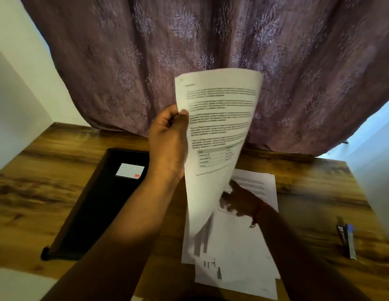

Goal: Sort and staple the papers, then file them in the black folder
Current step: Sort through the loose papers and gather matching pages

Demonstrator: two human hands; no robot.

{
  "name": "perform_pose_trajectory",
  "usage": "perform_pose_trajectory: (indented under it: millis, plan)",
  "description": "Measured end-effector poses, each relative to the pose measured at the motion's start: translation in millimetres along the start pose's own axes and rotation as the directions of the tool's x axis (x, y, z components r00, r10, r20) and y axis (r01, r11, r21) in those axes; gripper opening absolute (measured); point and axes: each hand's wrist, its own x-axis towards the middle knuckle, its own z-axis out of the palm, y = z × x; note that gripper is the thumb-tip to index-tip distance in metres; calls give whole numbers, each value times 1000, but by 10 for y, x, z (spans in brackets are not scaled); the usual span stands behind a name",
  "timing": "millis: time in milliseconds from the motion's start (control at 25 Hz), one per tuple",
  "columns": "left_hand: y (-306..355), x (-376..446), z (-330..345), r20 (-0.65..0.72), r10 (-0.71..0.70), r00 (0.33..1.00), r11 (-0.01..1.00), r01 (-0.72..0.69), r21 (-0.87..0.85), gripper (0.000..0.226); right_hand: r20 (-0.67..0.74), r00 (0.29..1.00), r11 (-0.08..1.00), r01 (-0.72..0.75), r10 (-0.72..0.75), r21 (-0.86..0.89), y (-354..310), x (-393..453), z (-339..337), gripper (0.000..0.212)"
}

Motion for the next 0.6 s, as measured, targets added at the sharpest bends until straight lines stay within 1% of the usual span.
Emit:
perform_pose_trajectory:
  millis: [40, 80, 120, 160, 200, 240, 280, 320, 360, 400, 440, 480, 520, 560, 600]
  plan:
    - [-90, 52, -45, -26, -59, 998, 998, 59, -24, 19, -59, 998, 981, 35, -24, 192, 43, -57, -126, 50]
    - [-224, 94, -93, -55, -125, 991, 992, 125, -11, 19, -115, 992, 928, 81, -42, 364, 84, -124, -253, 36]
    - [-405, 119, -156, -91, -191, 977, 980, 195, 30, 17, -153, 986, 850, 135, -65, 509, 156, -170, -367, 29]
    - [-624, 120, -228, -135, -259, 956, 959, 271, 86, 15, -181, 981, 760, 166, -65, 628, 209, -254, -483, 34]
    - [-819, 82, -288, -175, -315, 933, 928, 341, 152, 13, -211, 976, 641, 193, -50, 742, 281, -330, -587, 52]
    - [-1002, 28, -334, -220, -351, 910, 891, 397, 220, 14, -269, 963, 545, 233, -15, 806, 355, -402, -689, 65]
    - [-1175, -43, -386, -267, -370, 890, 850, 441, 290, 15, -306, 951, 469, 247, 52, 848, 401, -499, -778, 67]
    - [-1326, -120, -432, -304, -379, 874, 804, 474, 360, 15, -307, 944, 442, 226, 120, 868, 442, -590, -848, 62]
    - [-1488, -194, -475, -335, -383, 861, 749, 501, 433, 15, -318, 935, 475, 211, 156, 854, 509, -667, -893, 54]
    - [-1647, -250, -506, -360, -401, 843, 696, 535, 478, 14, -364, 916, 566, 212, 169, 796, 502, -767, -873, 42]
    - [-1880, -266, -572, -366, -449, 815, 656, 579, 484, 14, -458, 875, 717, 220, 155, 662, 480, -820, -793, 27]
    - [-2116, -273, -623, -353, -504, 788, 640, 615, 460, 18, -569, 818, 870, 219, 83, 441, 449, -849, -680, 15]
    - [-2277, -287, -629, -336, -550, 764, 636, 645, 424, 24, -624, 781, 964, 189, -32, 188, 424, -842, -548, 7]
    - [-2418, -288, -623, -309, -597, 740, 637, 672, 379, 29, -584, 801, 987, 159, -132, -5, 395, -791, -369, 8]
    - [-2407, -318, -549, -288, -620, 729, 654, 684, 323, 29, -485, 857, 983, 118, -172, -139, 358, -719, -164, 26]
